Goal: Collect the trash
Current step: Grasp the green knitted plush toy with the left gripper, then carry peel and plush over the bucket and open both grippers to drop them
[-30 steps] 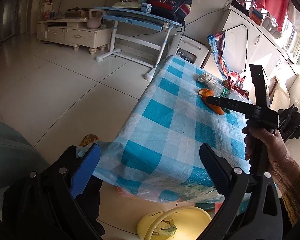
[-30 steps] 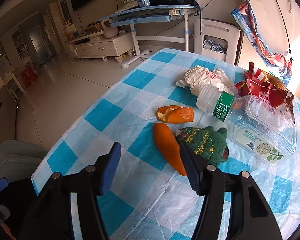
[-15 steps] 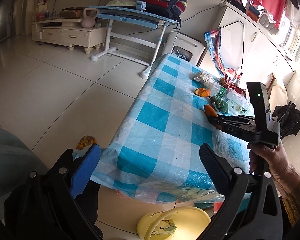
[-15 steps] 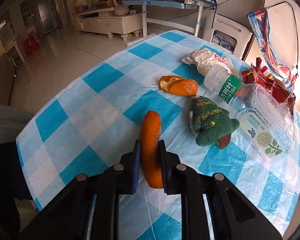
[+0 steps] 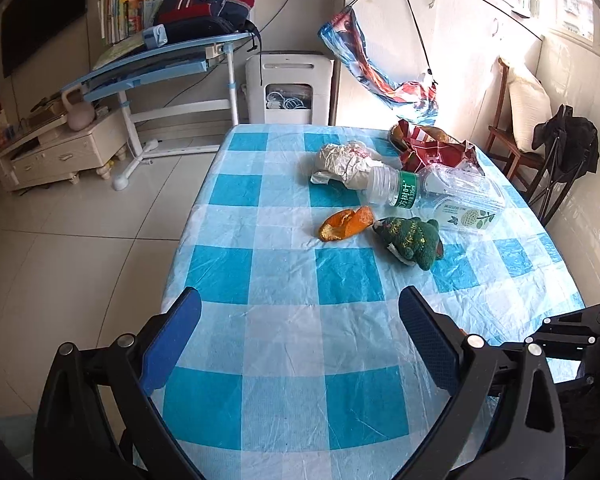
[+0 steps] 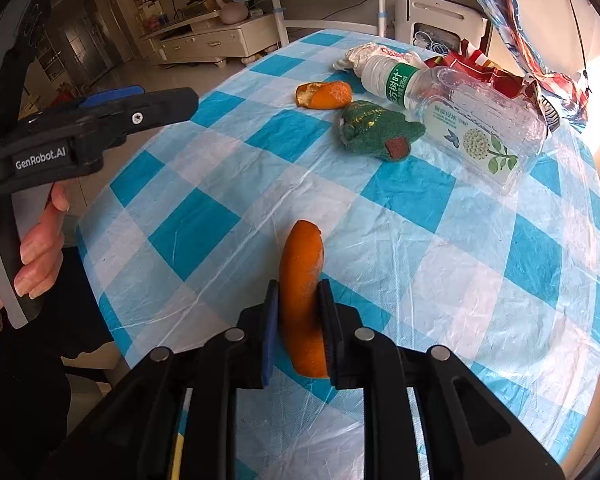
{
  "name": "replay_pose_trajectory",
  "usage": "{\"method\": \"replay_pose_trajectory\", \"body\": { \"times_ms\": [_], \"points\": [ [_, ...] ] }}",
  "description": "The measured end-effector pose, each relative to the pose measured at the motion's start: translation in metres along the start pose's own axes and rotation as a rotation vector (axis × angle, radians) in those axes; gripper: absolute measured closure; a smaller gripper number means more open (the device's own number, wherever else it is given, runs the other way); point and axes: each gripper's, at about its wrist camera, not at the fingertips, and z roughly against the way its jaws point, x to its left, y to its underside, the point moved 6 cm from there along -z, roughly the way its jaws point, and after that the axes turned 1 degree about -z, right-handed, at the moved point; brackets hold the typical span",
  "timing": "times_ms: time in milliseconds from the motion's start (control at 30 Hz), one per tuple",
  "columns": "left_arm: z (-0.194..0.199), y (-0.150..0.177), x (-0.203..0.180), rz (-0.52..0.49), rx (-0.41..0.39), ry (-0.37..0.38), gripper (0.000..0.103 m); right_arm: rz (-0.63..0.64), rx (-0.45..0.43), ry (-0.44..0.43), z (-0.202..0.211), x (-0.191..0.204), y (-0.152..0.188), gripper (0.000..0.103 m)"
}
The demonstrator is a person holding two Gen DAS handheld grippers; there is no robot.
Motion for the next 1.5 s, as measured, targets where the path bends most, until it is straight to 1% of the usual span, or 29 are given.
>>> {"method": "replay_pose_trajectory", "body": {
  "times_ms": [167,233,300,433,533,567,600,667,700,733,800,867,967,1100,1233,1333,1433,1500],
  "points": [
    [-0.026,-0.009,-0.029,-0.011,0.050,0.124,0.007,0.005,0.000,-0.004,0.000,-0.006,-0.002,0.083],
    [-0.035,-0.009,-0.043,-0.026,0.067,0.144,0.007,-0.004,0.002,-0.021,-0.001,-0.009,-0.003,0.083],
    [-0.044,-0.014,-0.053,-0.014,0.083,0.160,0.007,-0.005,0.005,-0.037,-0.001,-0.012,-0.005,0.083],
    [-0.068,-0.028,-0.064,0.112,0.139,0.208,0.008,0.013,0.017,-0.060,-0.002,-0.014,-0.008,0.082],
    [-0.089,-0.033,-0.073,0.181,0.172,0.175,0.013,0.031,0.024,-0.063,-0.002,-0.013,-0.007,0.081],
    [-0.095,-0.033,-0.075,0.192,0.181,0.164,0.018,0.039,0.025,-0.061,-0.002,-0.014,-0.007,0.081],
    [-0.101,-0.033,-0.078,0.193,0.190,0.152,0.028,0.046,0.026,-0.059,-0.001,-0.014,-0.006,0.081],
    [-0.112,-0.030,-0.087,0.169,0.205,0.132,0.045,0.052,0.026,-0.062,0.001,-0.014,-0.003,0.080],
    [-0.112,-0.031,-0.091,0.139,0.190,0.119,0.060,0.050,0.024,-0.068,0.001,-0.015,-0.002,0.080],
    [-0.112,-0.030,-0.096,0.113,0.194,0.126,0.060,0.048,0.024,-0.072,0.002,-0.016,-0.001,0.080],
    [-0.105,-0.027,-0.099,0.097,0.188,0.140,0.066,0.051,0.022,-0.074,0.002,-0.017,0.000,0.080],
    [-0.094,-0.022,-0.097,0.088,0.186,0.153,0.068,0.051,0.022,-0.076,0.003,-0.017,0.000,0.080],
    [-0.068,-0.010,-0.080,0.088,0.166,0.152,0.068,0.042,0.020,-0.083,0.005,-0.018,0.004,0.082],
    [-0.028,0.011,-0.054,0.106,0.136,0.137,0.068,-0.004,0.009,-0.105,0.009,-0.024,0.004,0.084],
    [0.007,0.030,-0.035,0.113,0.109,0.108,0.068,-0.069,-0.028,-0.148,0.017,-0.023,0.002,0.084],
    [0.031,0.042,-0.028,0.107,0.090,0.093,0.068,-0.099,-0.075,-0.177,0.028,-0.015,0.003,0.084],
    [0.052,0.050,-0.026,0.096,0.073,0.086,0.068,-0.132,-0.123,-0.209,0.039,-0.002,0.015,0.084],
    [0.065,0.056,-0.028,0.085,0.064,0.084,0.068,-0.139,-0.139,-0.224,0.046,0.012,0.024,0.084]
  ]
}}
